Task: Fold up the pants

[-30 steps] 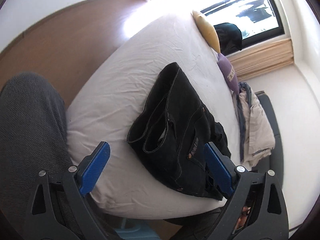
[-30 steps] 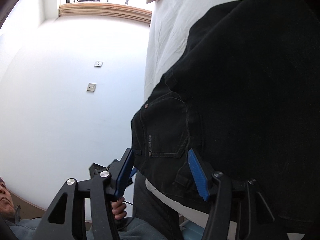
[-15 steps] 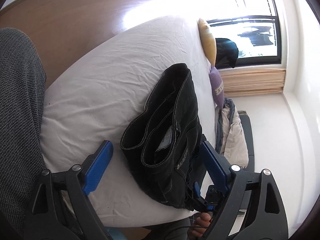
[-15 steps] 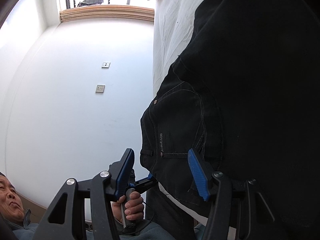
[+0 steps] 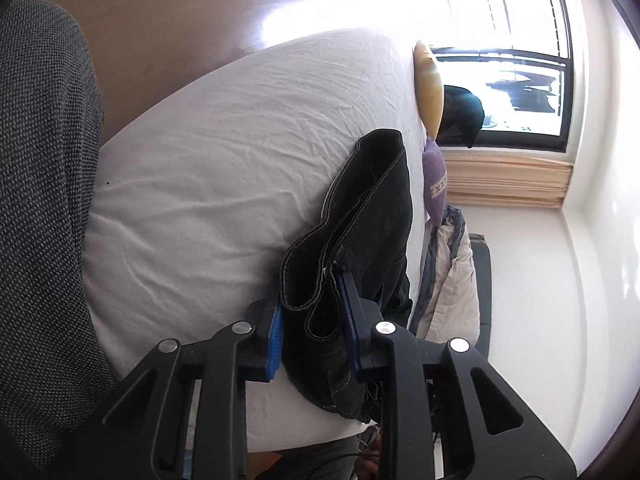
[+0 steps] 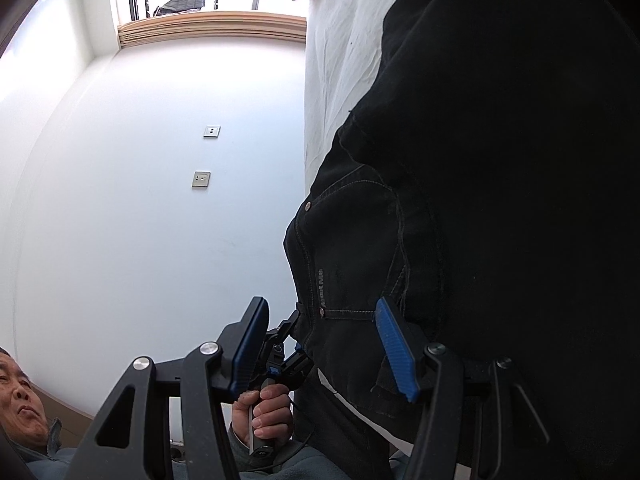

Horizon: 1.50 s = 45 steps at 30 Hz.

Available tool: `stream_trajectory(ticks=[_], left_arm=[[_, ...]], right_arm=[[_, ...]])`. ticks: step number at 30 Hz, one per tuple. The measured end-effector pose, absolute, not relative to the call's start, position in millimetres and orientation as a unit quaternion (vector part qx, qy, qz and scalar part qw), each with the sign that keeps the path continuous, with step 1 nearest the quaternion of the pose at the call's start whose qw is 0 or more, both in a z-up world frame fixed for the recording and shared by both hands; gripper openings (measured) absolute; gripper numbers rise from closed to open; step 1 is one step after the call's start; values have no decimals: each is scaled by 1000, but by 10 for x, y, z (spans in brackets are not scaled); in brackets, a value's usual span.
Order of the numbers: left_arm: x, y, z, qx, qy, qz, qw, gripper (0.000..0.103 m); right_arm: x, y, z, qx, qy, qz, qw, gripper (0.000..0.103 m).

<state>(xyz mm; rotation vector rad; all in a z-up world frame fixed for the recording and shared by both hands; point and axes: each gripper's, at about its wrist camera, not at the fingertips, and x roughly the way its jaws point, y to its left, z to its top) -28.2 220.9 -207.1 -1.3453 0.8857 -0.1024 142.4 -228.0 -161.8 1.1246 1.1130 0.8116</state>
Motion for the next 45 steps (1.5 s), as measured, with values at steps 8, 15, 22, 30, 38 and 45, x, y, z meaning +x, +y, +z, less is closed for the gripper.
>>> stream_trajectory(ticks=[8,15,22,30,38,45], left_arm=[[-175,2201,-2025,-596,403,-45,693,11],[-115,2178,-1876,-582,403,-45,705,8],[-97,2081,-1534,-556,395,-50,730,7],[51,1873,-940,-508,377,-84,769,7],[317,1382,-262,-420,373,-129,817,7],[678,231,232,-310,389,-220,839,7]], right_arm=[[1524,-2167,-1698,447,533,327,639,48],[1547,-2043,-1673,403,553,315,658,45],[1510,-2038,-1735,399,554,296,668,31],[1465,-2099,-1824,404,553,289,669,17],[1432,-2353,-1600,465,491,298,674,76],[1510,-3045,-1295,486,448,289,692,81]])
